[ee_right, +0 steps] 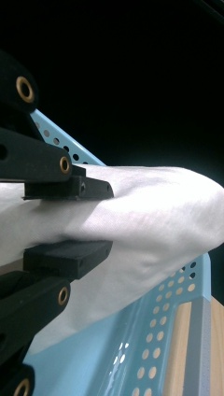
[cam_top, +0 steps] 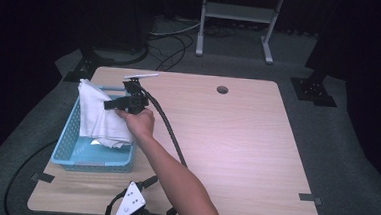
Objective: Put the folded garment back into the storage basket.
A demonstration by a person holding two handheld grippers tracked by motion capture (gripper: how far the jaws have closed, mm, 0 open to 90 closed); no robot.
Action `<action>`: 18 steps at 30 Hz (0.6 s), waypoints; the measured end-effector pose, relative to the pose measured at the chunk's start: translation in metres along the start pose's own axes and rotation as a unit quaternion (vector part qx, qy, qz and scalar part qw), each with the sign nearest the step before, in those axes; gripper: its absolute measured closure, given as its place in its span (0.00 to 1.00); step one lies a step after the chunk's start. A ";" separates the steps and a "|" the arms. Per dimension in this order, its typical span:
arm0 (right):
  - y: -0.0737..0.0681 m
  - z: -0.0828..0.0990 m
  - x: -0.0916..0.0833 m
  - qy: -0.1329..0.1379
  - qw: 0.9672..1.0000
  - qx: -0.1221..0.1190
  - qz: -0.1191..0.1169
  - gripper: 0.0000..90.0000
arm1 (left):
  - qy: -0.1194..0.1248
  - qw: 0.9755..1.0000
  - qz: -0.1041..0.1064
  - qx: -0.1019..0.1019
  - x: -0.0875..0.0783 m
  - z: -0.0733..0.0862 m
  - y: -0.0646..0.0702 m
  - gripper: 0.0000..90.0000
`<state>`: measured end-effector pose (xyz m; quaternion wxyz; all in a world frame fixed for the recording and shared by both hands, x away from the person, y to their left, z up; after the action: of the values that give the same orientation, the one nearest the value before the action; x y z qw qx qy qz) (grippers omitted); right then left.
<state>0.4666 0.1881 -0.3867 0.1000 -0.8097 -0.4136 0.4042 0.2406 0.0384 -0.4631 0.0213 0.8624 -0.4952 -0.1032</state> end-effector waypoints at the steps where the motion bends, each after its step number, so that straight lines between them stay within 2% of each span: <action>1: 0.000 0.000 0.001 0.000 1.000 0.001 -0.001 0.80 | 0.000 1.000 0.000 0.000 0.000 0.000 0.000 0.01; 18: 0.005 0.009 0.014 -0.015 1.000 0.005 0.004 0.80 | 0.001 1.000 -0.002 -0.001 0.000 0.000 -0.001 0.01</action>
<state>0.4674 0.1939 -0.4033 0.0962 -0.8045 -0.4102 0.4187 0.2412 0.0391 -0.4630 0.0227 0.8634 -0.4935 -0.1025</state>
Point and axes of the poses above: each handheld gripper's, and its own axes: x roughly forward along the jaws, z roughly out of its underside, y roughly to its right, the point moved 10 cm from there along x, roughly forward along the jaws, and after that the axes turned 12 degrees about z, right-handed, at the moved point
